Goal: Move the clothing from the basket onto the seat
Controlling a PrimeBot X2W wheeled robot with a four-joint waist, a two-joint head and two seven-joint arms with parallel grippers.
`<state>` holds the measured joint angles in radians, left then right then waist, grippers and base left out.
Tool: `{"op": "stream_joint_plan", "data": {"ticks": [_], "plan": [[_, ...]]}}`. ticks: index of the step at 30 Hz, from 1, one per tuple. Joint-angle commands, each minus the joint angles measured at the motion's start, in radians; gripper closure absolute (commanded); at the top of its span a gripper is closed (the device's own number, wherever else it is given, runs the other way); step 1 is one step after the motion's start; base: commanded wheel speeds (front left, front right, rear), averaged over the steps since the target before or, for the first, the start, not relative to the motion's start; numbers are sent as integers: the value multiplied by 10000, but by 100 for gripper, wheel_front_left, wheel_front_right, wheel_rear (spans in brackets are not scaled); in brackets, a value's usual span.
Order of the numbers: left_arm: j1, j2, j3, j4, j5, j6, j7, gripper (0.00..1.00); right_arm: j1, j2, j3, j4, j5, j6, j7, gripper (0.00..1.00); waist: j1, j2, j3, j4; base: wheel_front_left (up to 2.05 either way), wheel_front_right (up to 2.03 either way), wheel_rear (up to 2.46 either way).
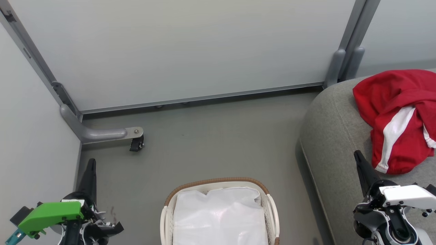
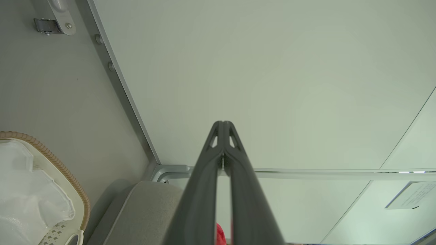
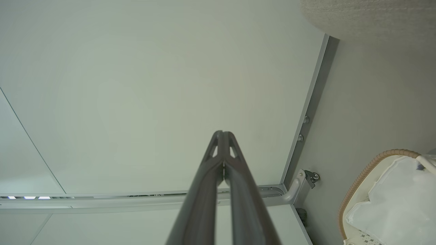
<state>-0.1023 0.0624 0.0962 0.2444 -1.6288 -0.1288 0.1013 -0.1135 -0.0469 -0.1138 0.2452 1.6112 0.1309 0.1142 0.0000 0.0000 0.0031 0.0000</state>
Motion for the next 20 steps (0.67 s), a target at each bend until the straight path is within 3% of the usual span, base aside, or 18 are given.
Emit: {"op": "stream_joint_plan", "data": {"ticks": [1, 20], "plan": [[-97, 4, 41, 0, 46, -33, 22, 100, 104, -63, -21, -27, 35, -3, 32, 100, 0, 0, 0, 0, 0, 0, 0], [-102, -19, 82, -2, 83, -35, 54, 100, 104, -61, -21, -27, 35, -3, 32, 100, 0, 0, 0, 0, 0, 0, 0]]}}
